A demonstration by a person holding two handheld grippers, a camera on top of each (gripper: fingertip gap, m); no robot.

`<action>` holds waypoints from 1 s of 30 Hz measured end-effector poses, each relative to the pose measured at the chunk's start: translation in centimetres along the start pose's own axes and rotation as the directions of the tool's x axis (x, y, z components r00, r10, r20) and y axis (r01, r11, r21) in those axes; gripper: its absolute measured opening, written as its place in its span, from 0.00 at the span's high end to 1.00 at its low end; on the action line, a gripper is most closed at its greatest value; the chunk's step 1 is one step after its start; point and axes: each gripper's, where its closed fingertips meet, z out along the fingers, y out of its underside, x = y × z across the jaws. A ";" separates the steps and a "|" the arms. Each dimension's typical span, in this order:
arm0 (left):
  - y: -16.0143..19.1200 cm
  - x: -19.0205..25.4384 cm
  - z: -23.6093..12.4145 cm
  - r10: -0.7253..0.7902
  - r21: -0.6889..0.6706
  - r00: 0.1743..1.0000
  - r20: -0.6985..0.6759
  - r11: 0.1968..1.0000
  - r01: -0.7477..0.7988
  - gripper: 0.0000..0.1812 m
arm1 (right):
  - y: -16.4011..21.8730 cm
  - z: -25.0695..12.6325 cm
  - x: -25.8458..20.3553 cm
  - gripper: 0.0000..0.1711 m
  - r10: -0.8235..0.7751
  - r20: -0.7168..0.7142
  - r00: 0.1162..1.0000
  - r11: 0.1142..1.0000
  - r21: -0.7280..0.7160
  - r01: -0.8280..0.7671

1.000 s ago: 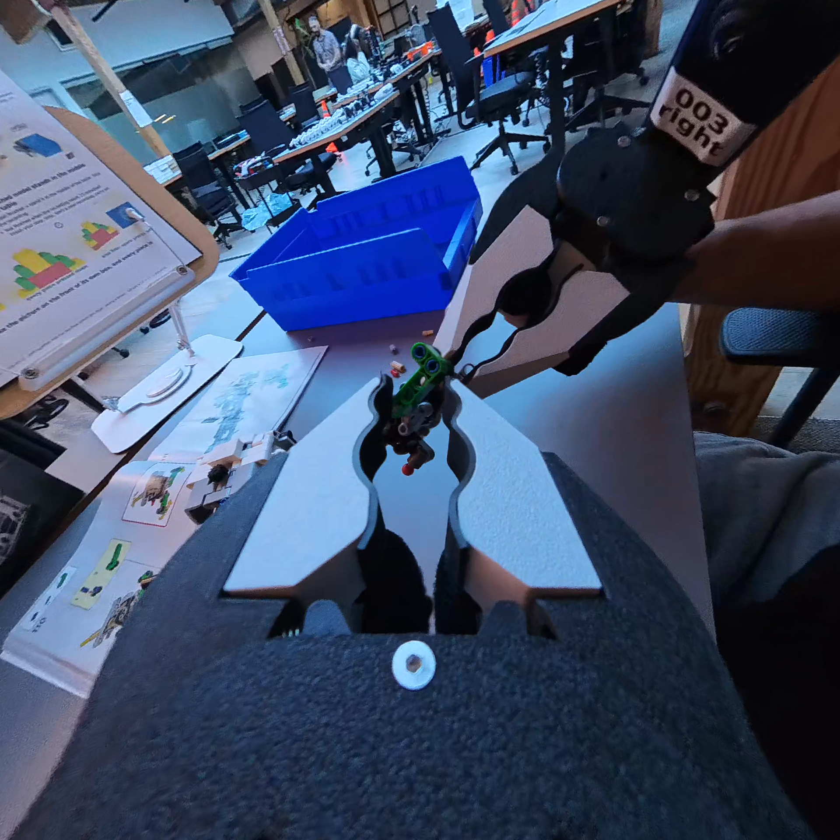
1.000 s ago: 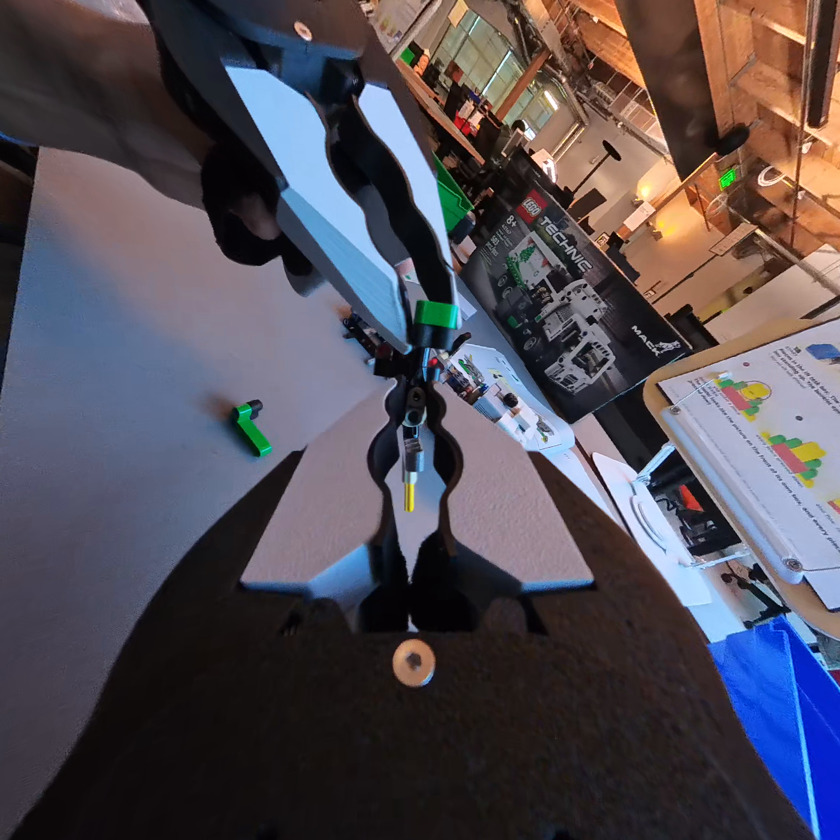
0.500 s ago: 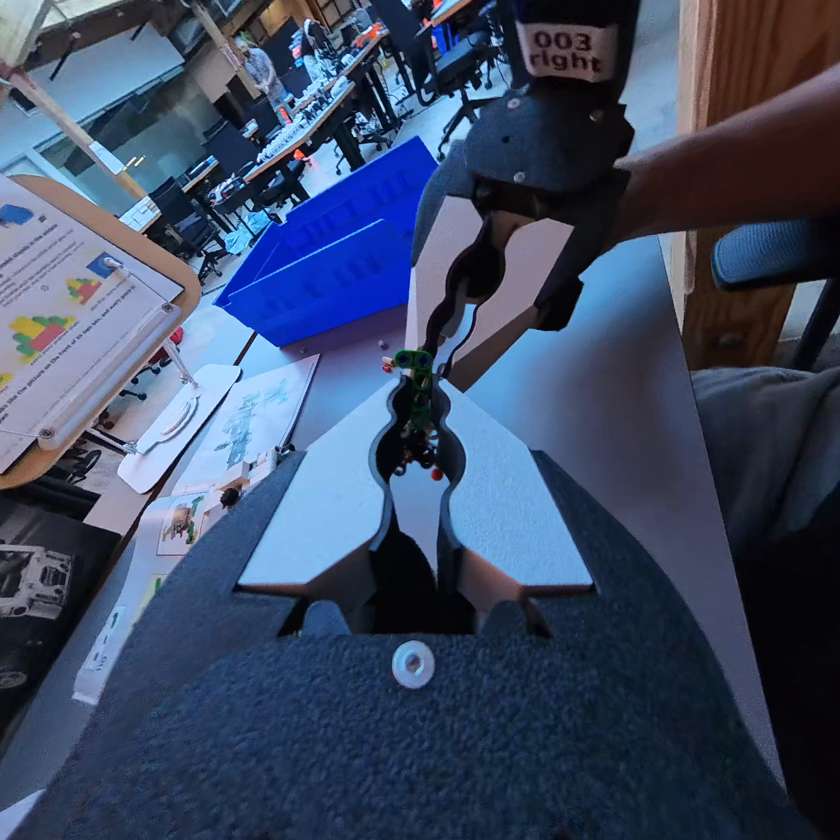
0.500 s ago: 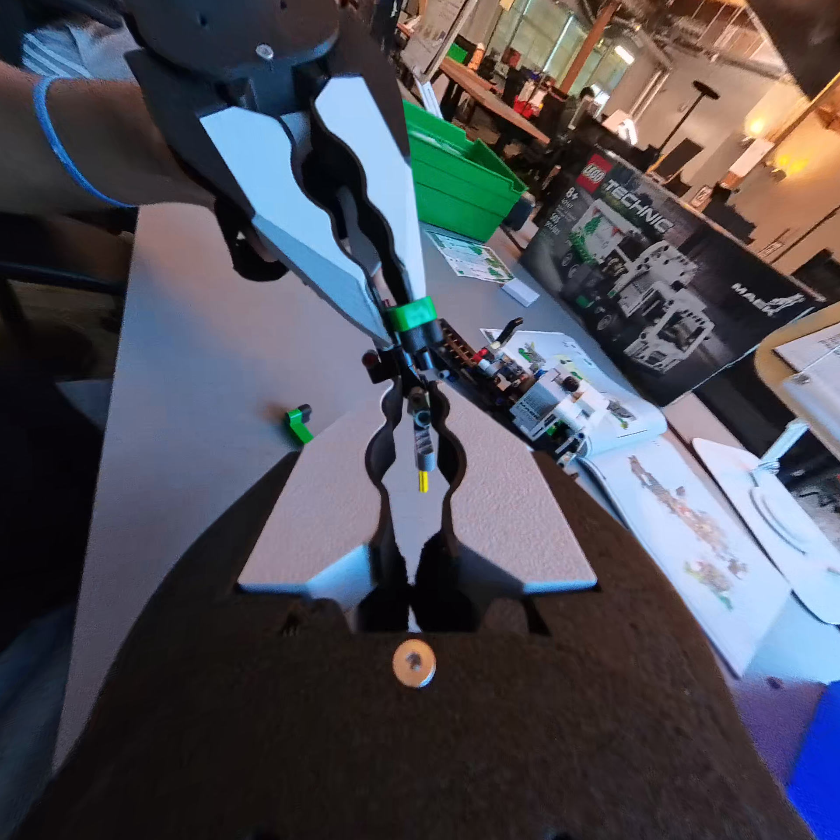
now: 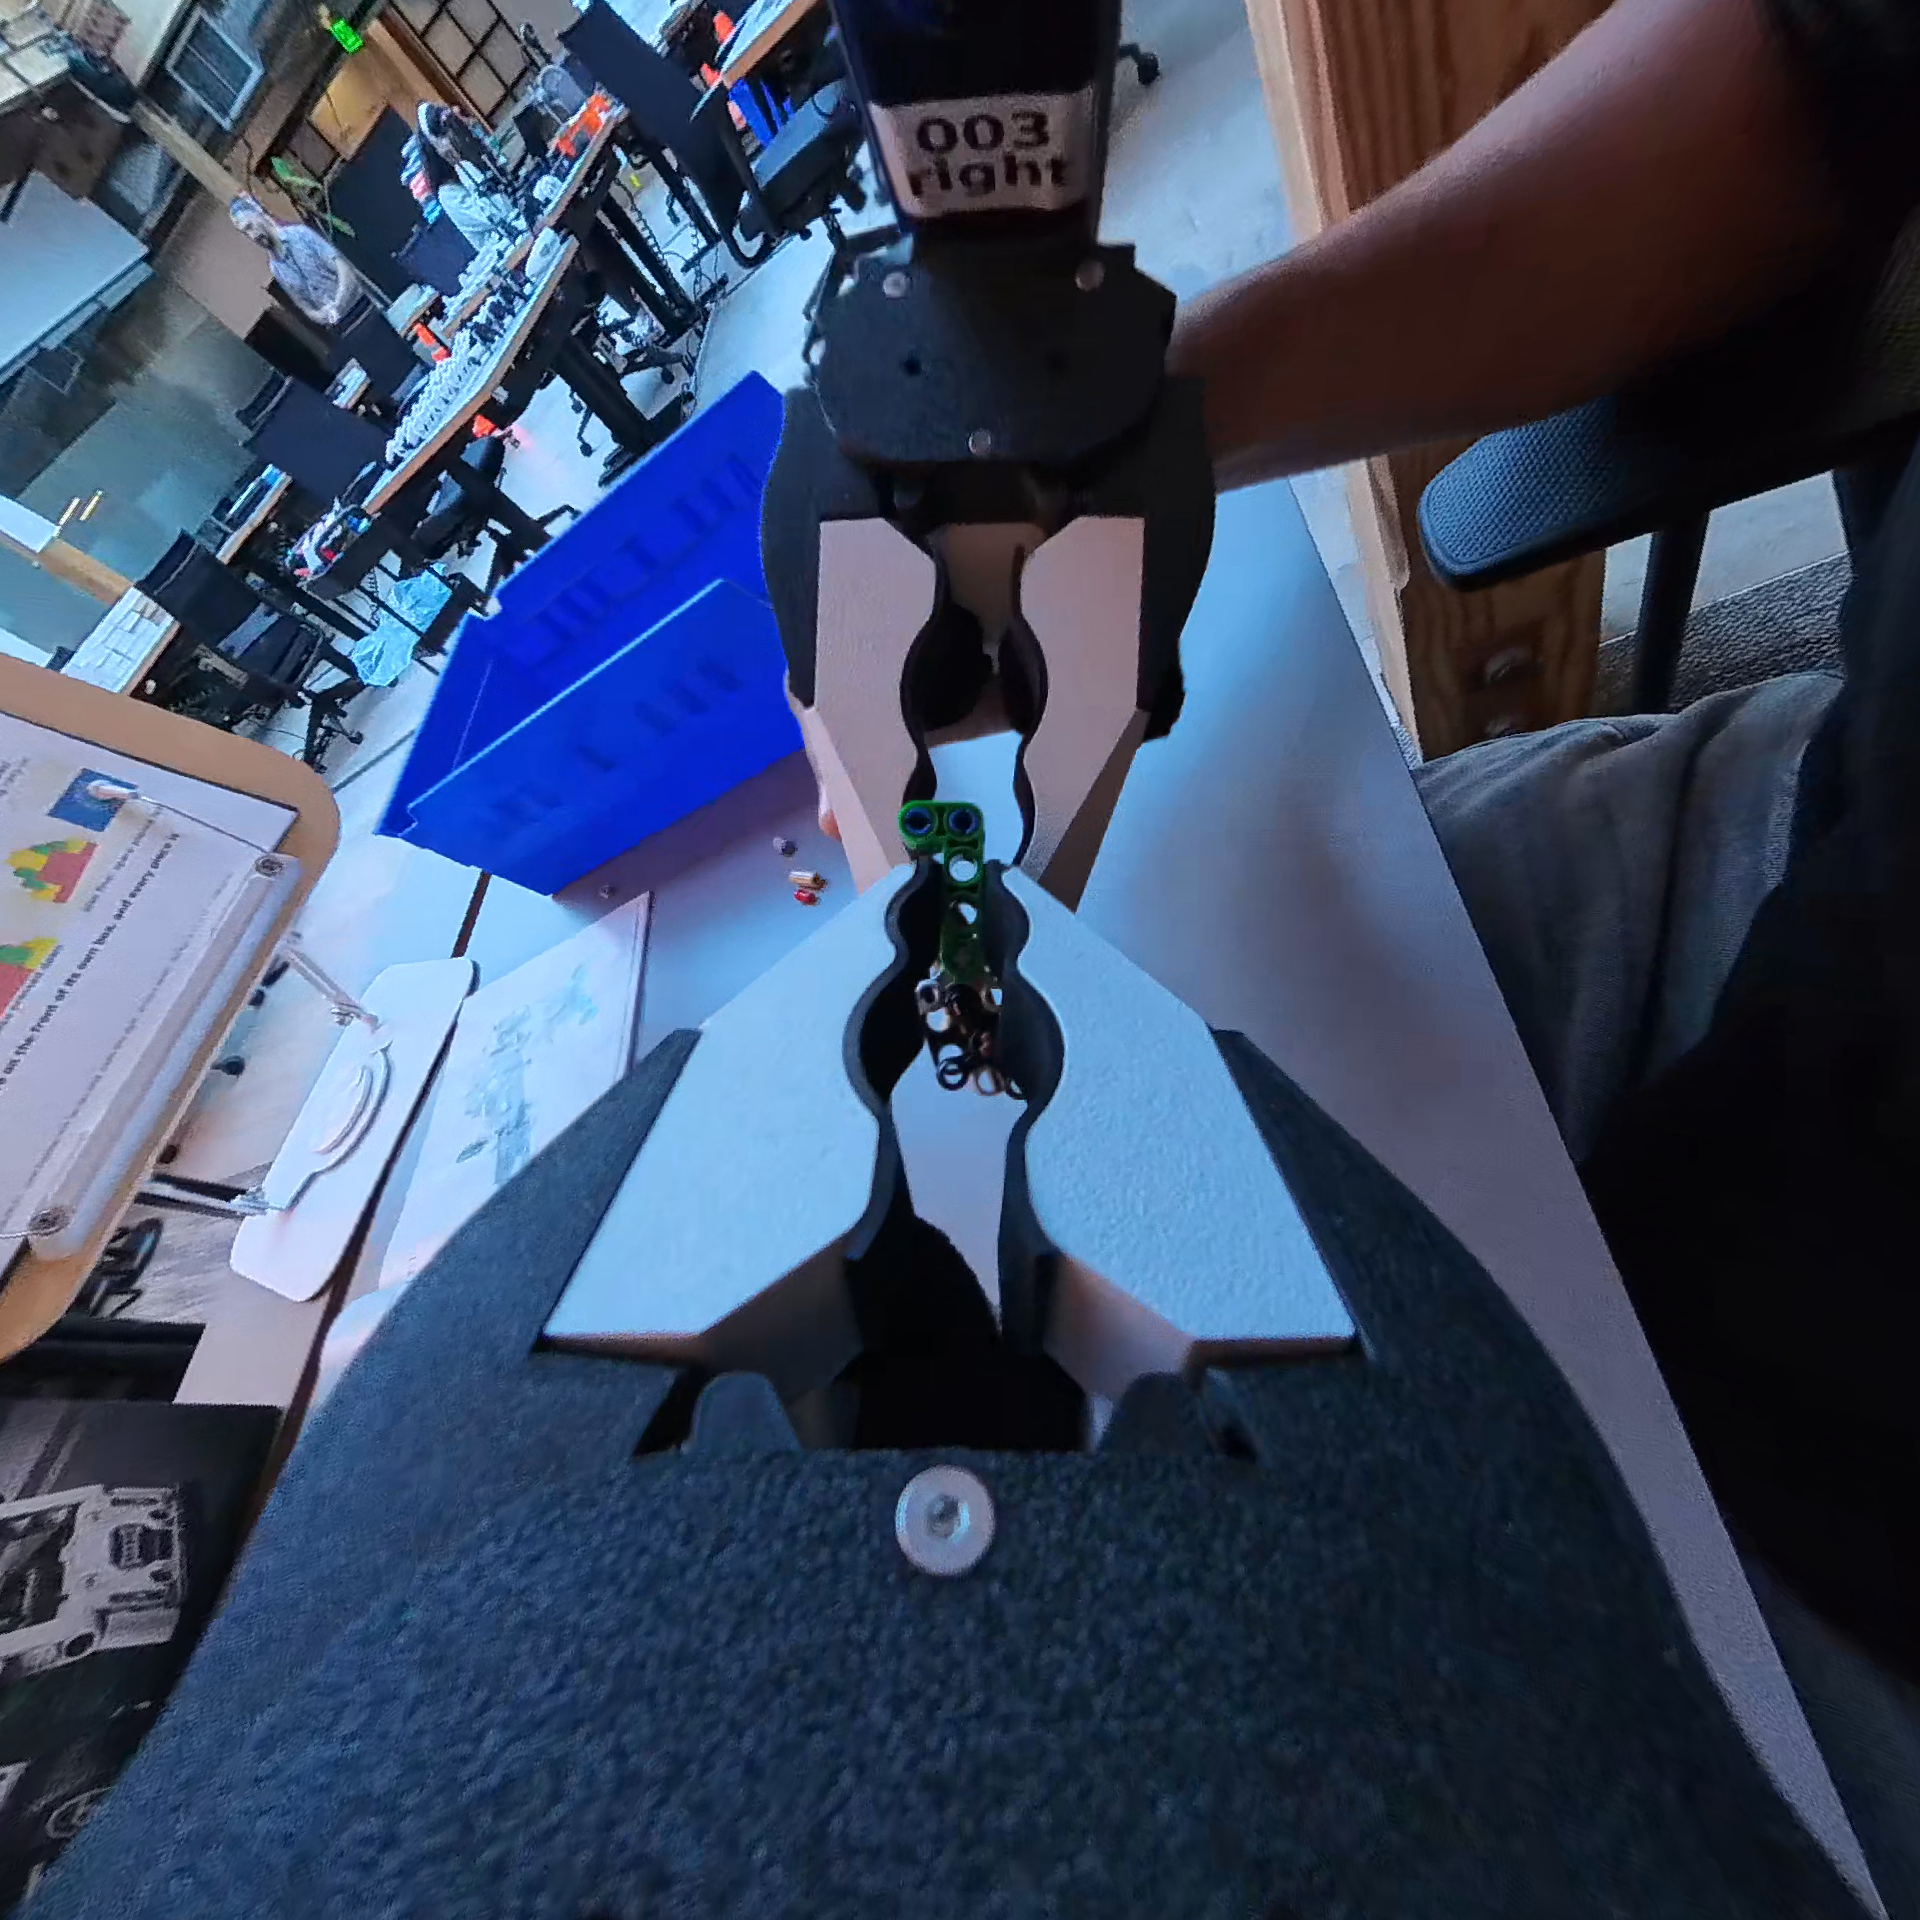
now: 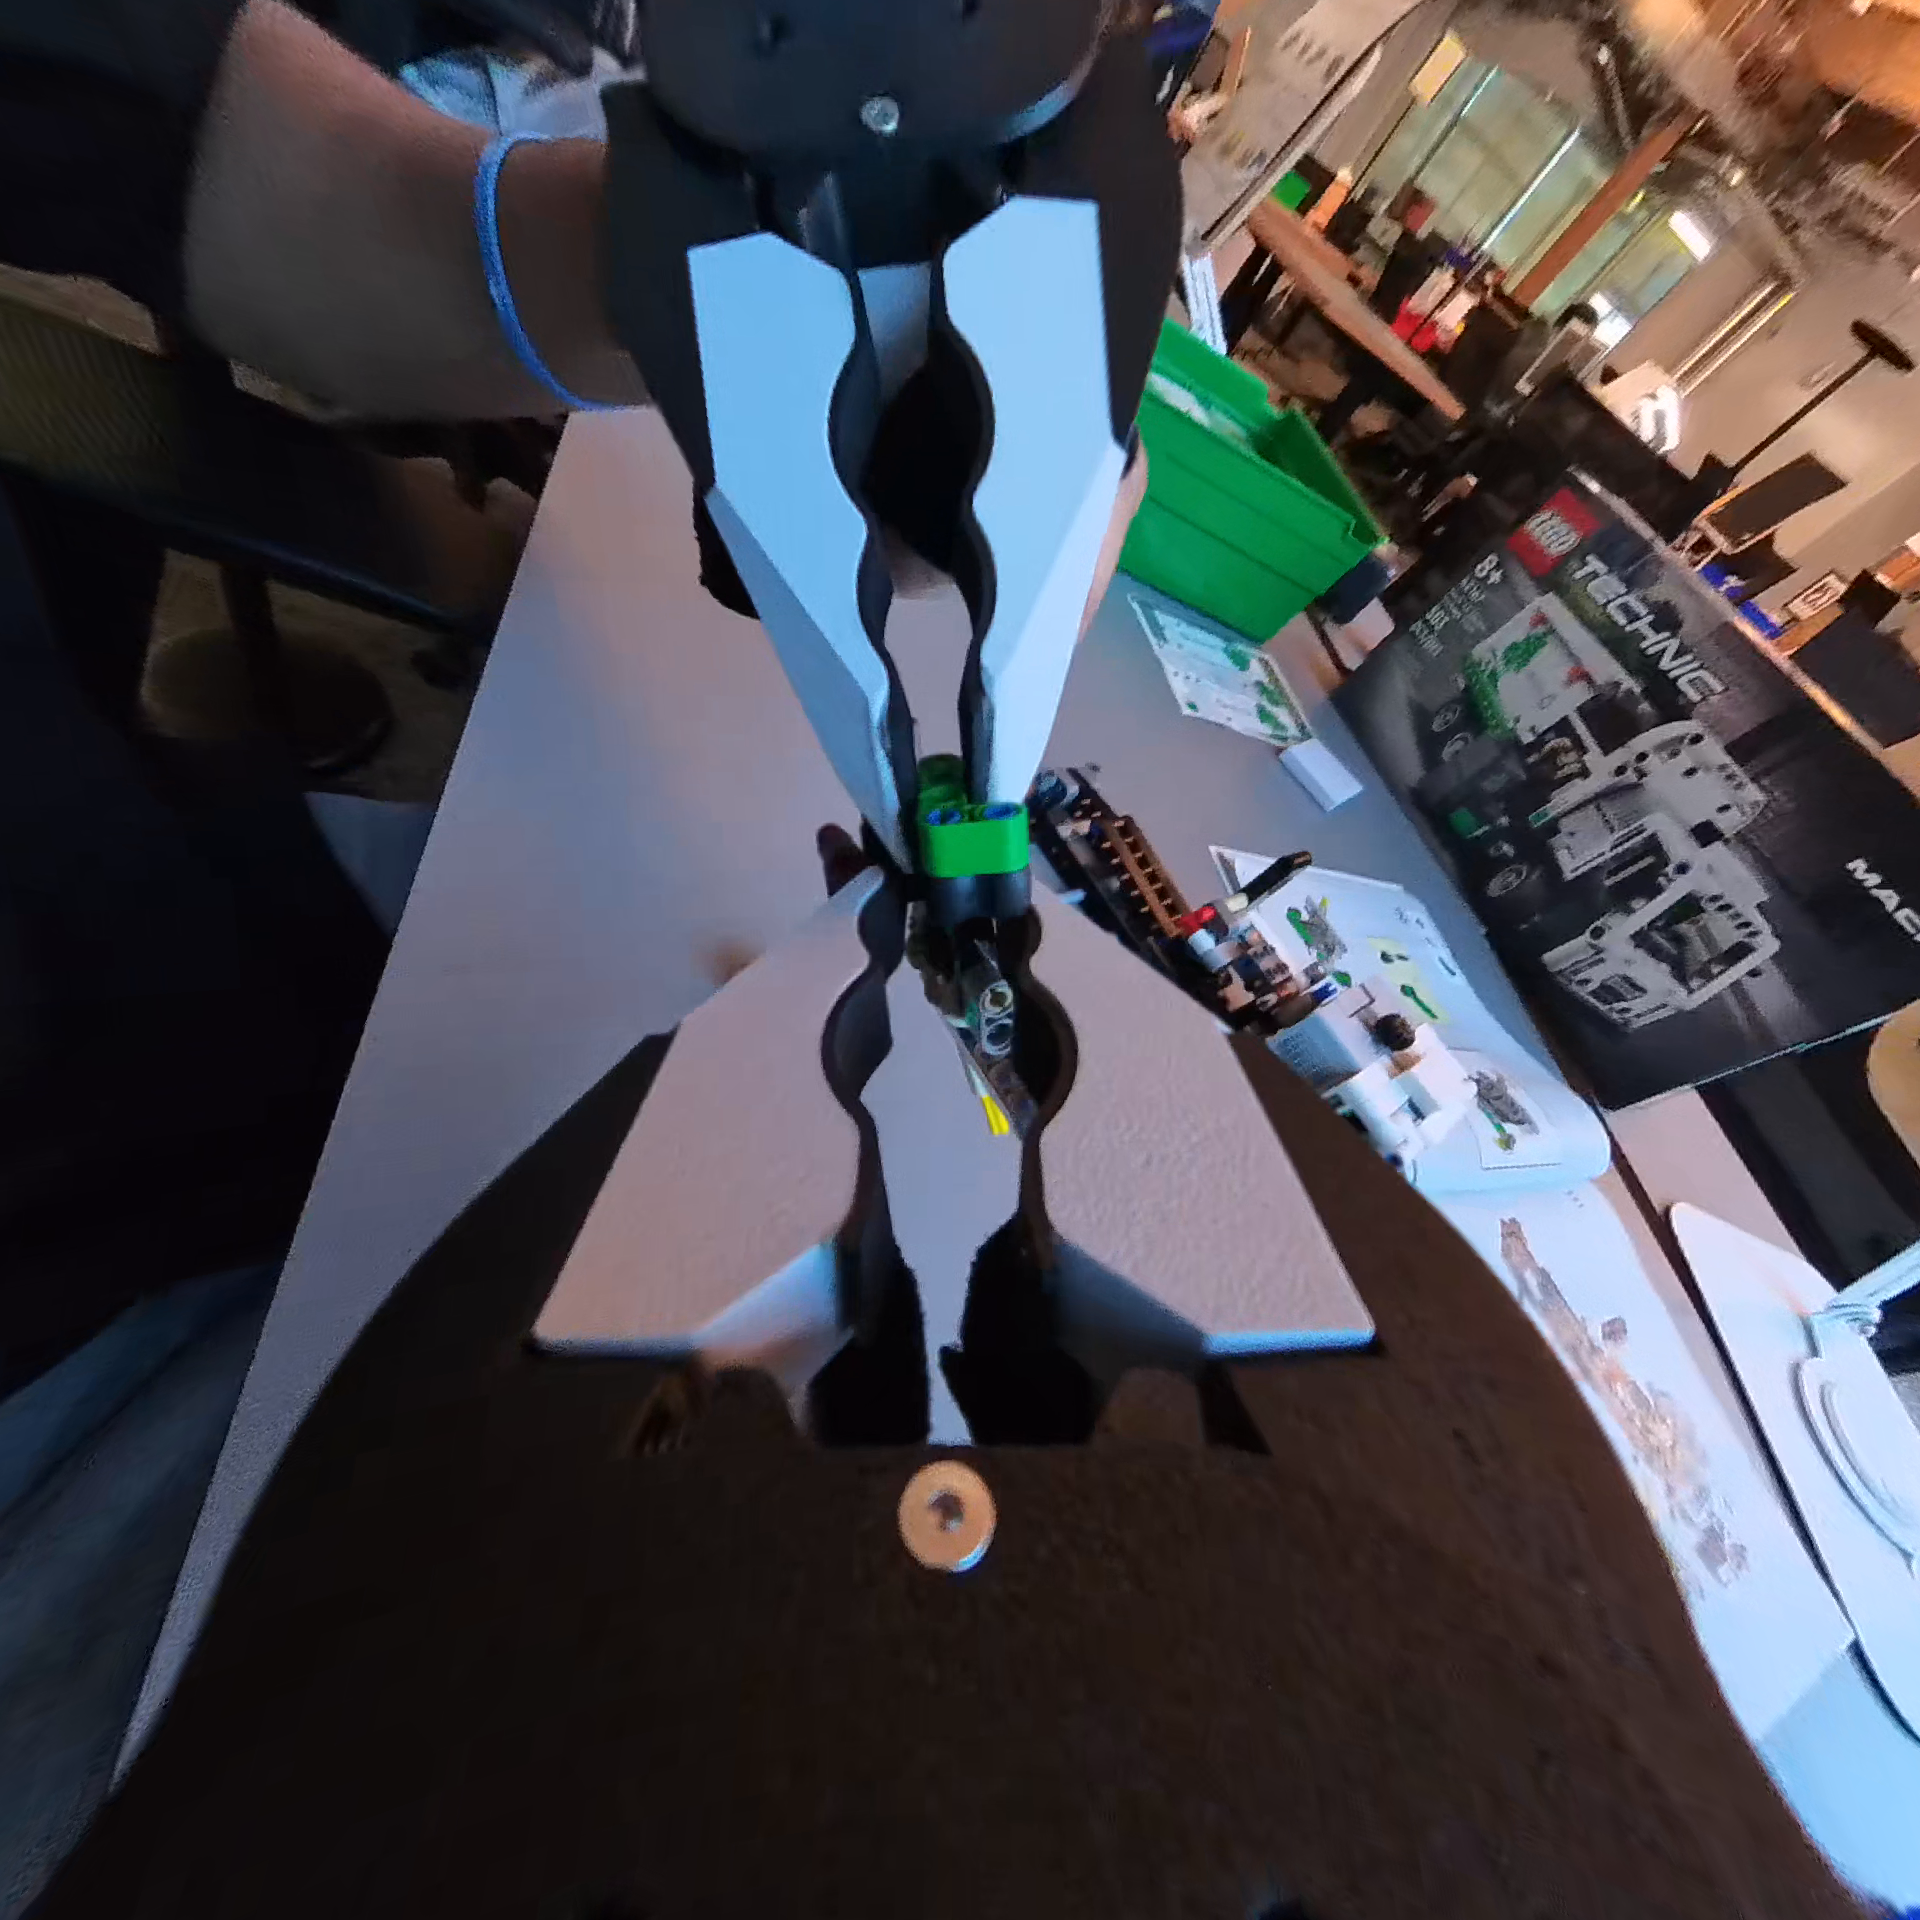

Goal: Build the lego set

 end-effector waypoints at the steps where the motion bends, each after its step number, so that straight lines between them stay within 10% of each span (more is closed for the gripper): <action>1: -0.2 -0.1 -0.2 -0.003 0.006 1.000 0.001 1.000 0.003 0.97 | -0.3 0.0 0.2 0.92 0.002 -0.011 1.000 1.000 0.020 -0.002; 15: 0.8 -0.4 -1.7 -0.313 0.145 0.945 0.092 0.943 0.299 0.79 | -2.6 -2.3 1.4 0.96 0.379 0.156 0.912 0.865 0.291 -0.409; 30: 1.0 -1.9 -0.7 -0.619 0.294 0.783 -0.067 0.738 0.608 0.83 | -1.6 -1.3 2.2 0.92 0.611 0.295 0.735 0.698 0.237 -0.676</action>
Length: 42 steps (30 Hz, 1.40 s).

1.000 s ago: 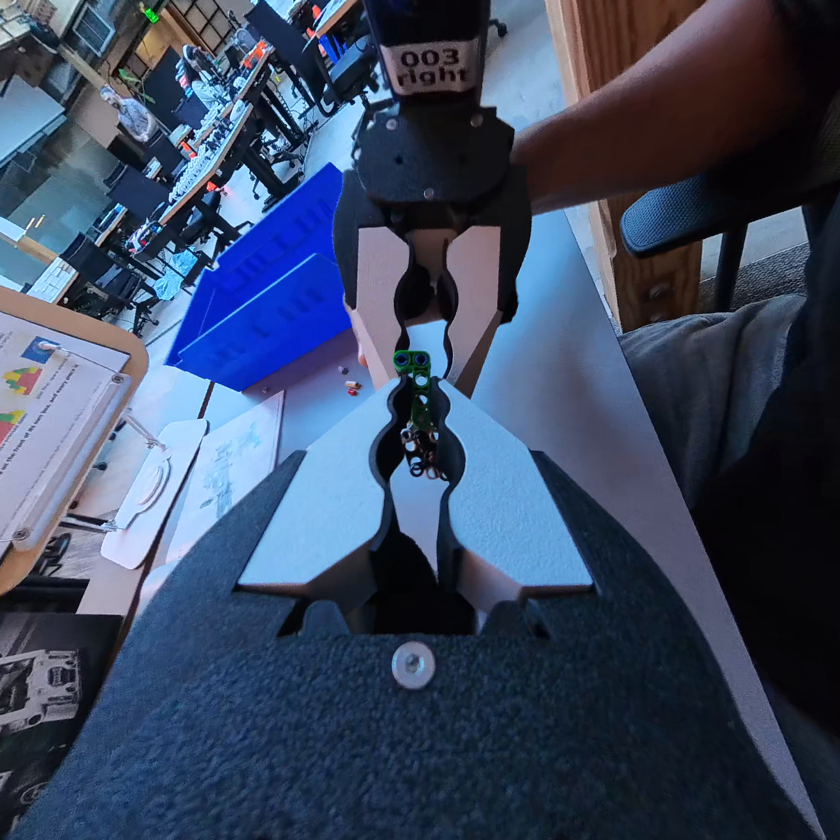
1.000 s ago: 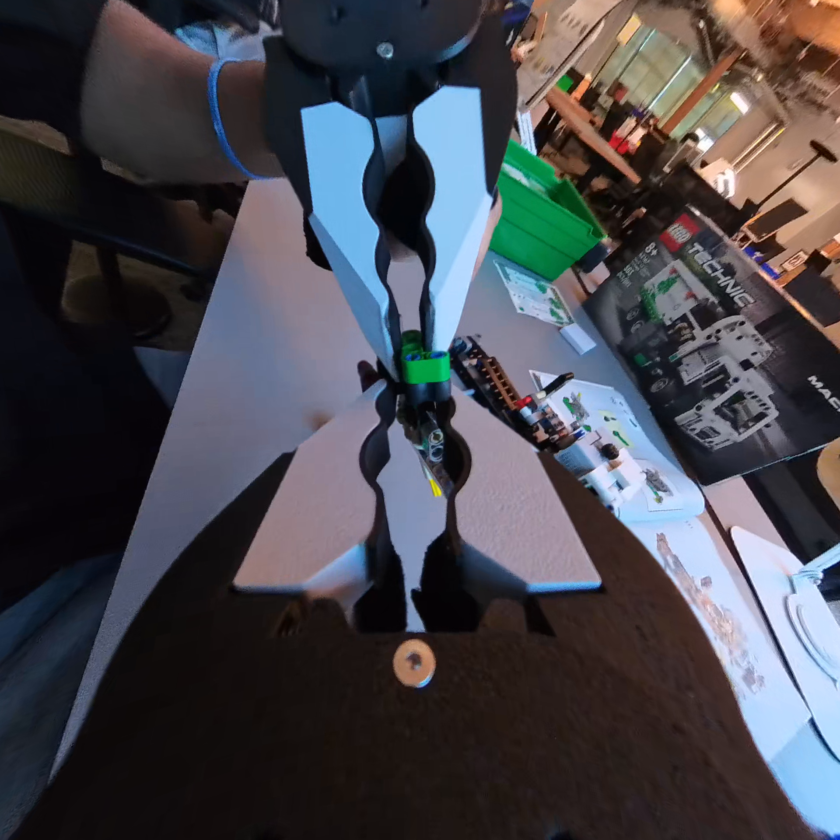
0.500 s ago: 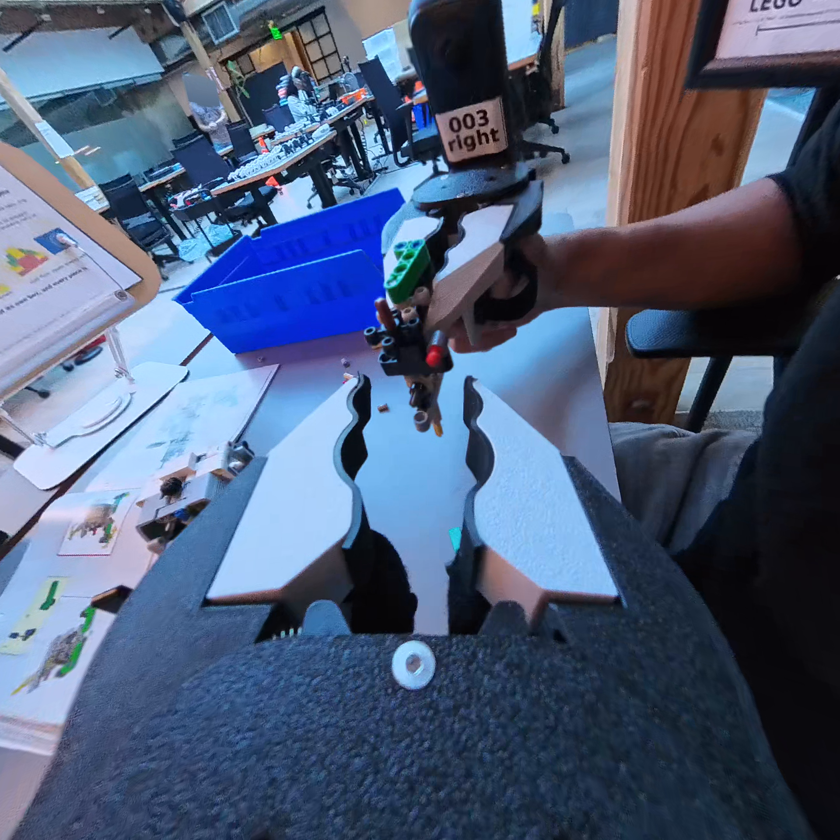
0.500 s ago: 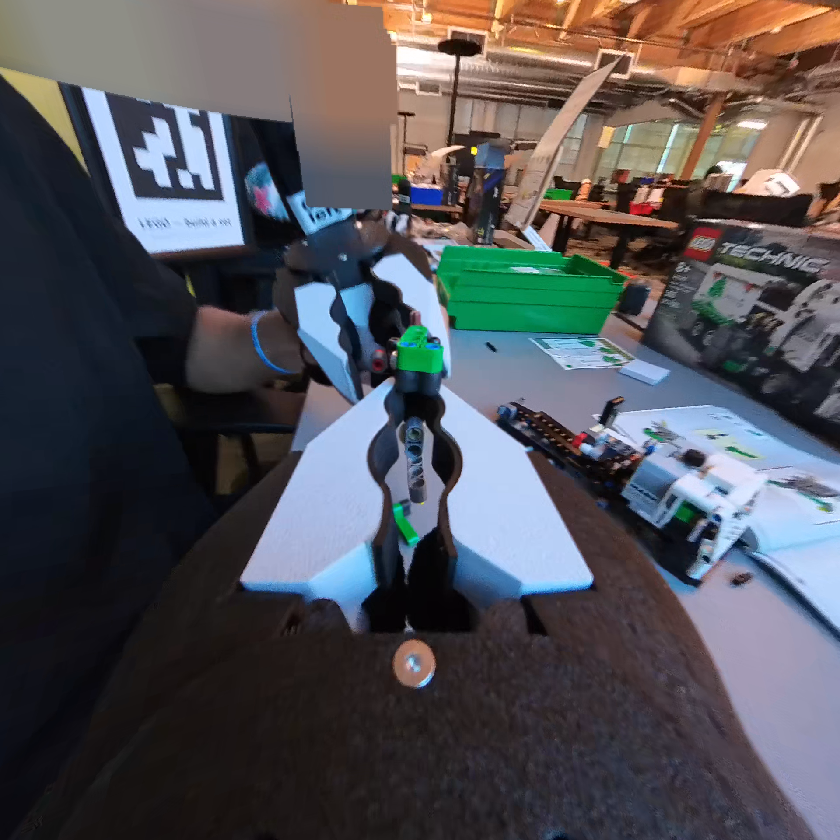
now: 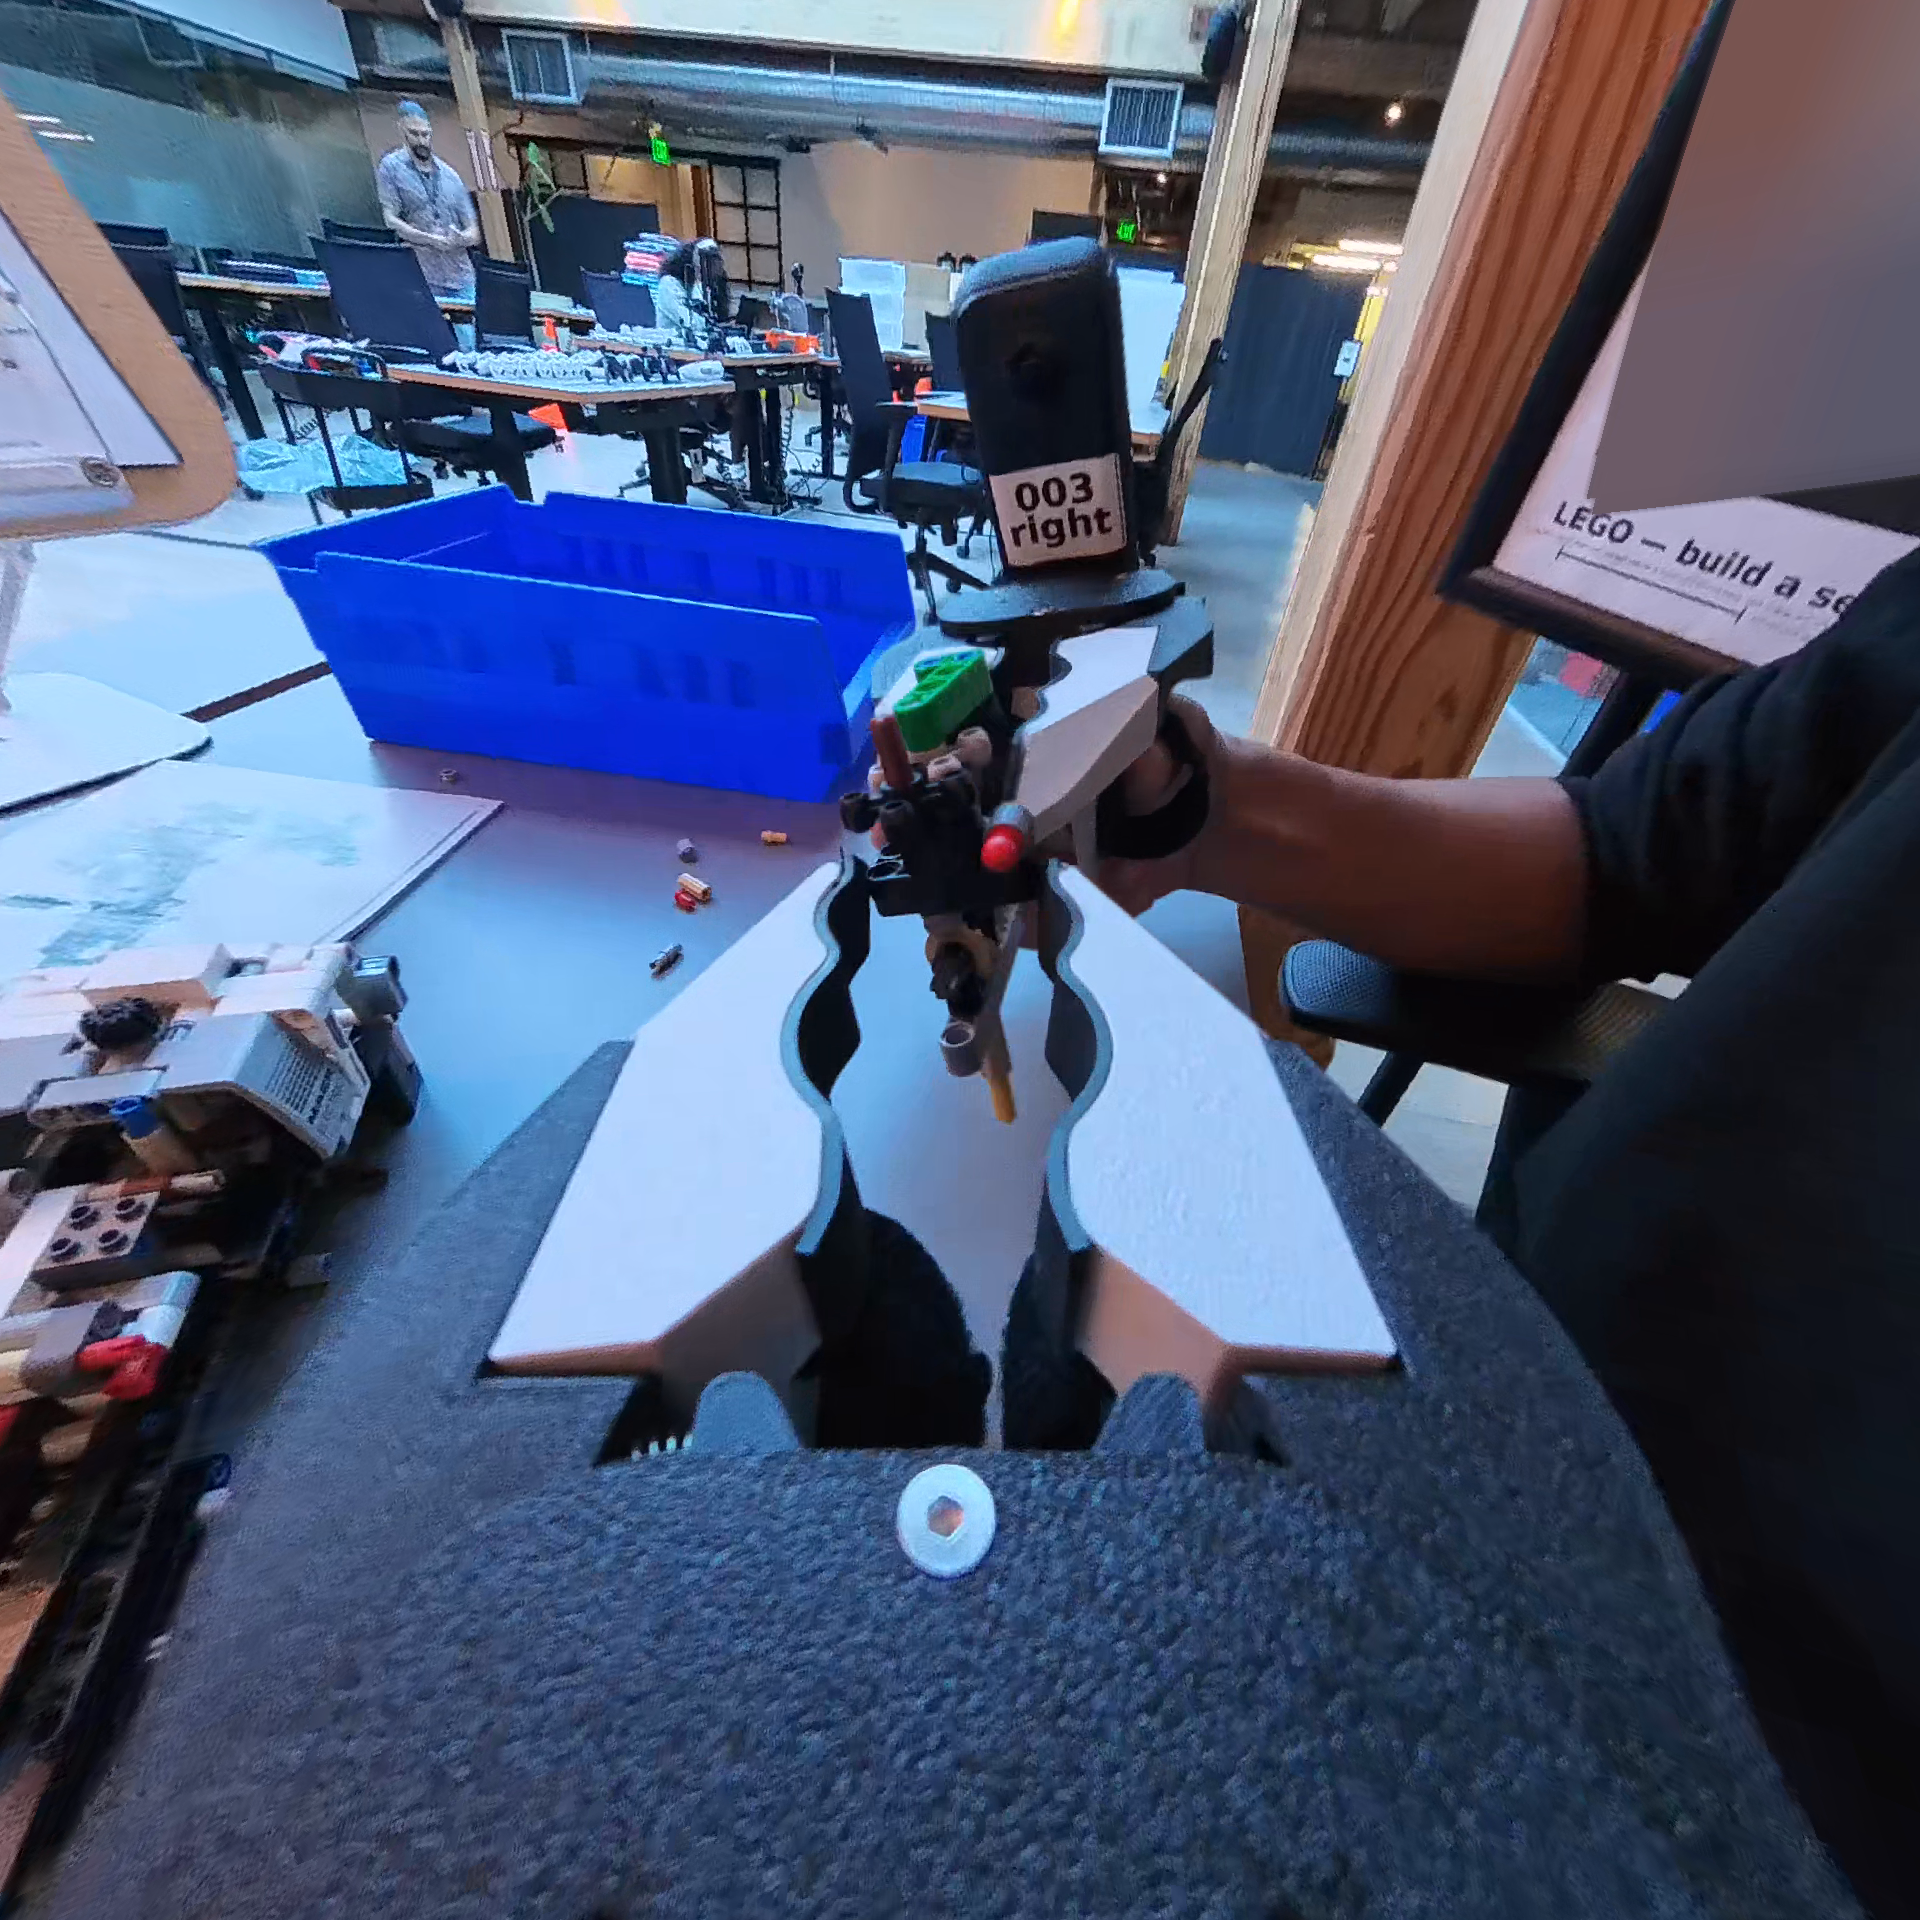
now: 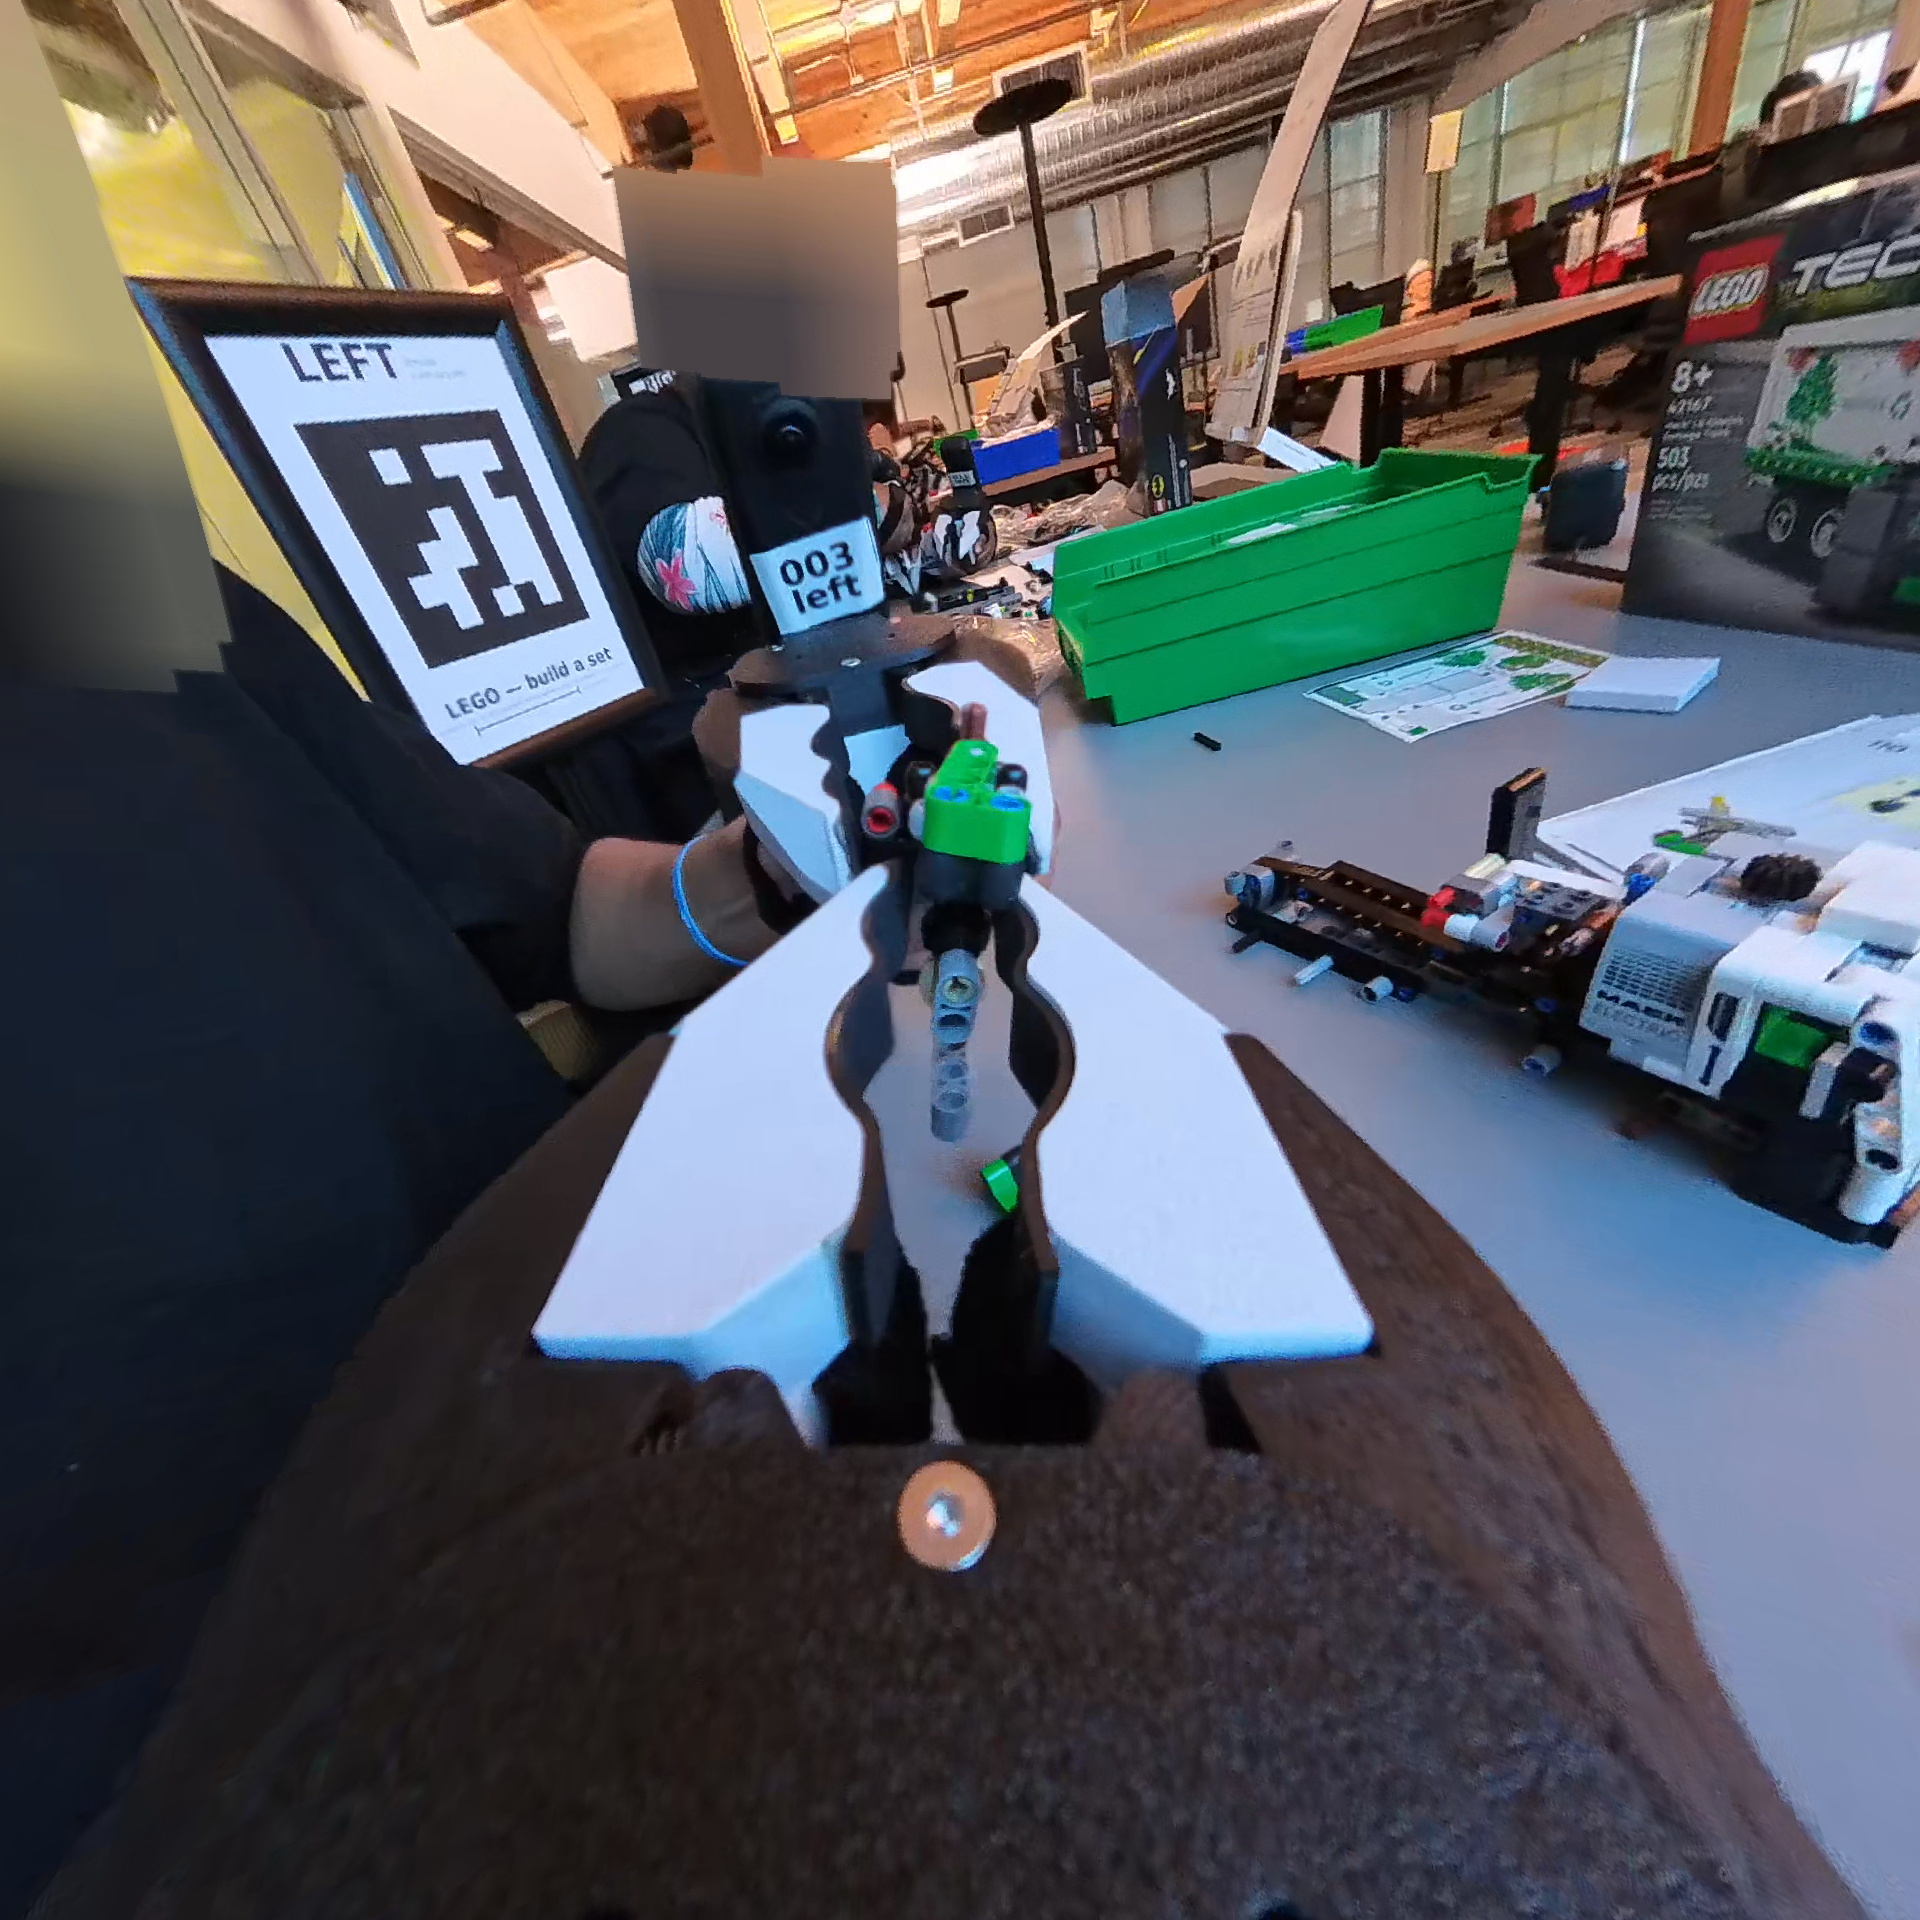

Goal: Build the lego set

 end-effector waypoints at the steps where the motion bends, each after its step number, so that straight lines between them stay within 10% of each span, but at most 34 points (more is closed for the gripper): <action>1: -0.1 -0.2 0.0 -0.007 0.009 1.000 0.005 1.000 0.007 0.84 | 0.1 0.1 0.2 0.90 0.014 -0.004 1.000 1.000 -0.006 -0.014; 23: 0.3 -0.8 0.2 0.115 0.009 0.990 0.080 0.993 -0.116 0.83 | -0.1 -0.3 0.6 0.96 -0.159 -0.084 0.984 0.987 -0.020 0.158; 27: 1.0 -2.2 -1.3 0.137 -0.044 0.982 0.131 0.990 -0.132 0.83 | 0.8 -1.3 2.7 0.96 -0.408 -0.226 0.884 0.907 -0.214 0.364; 34: 8.9 -1.6 -3.9 0.084 -0.444 0.996 0.032 0.894 -0.061 0.79 | 4.6 -3.3 6.1 0.96 -0.852 -0.190 0.489 0.495 -0.599 0.629; 42: 12.7 -0.7 -3.2 0.131 -0.584 0.990 0.051 0.808 -0.077 0.81 | 4.1 -2.5 6.1 0.96 -0.827 -0.295 0.478 0.561 -0.488 0.669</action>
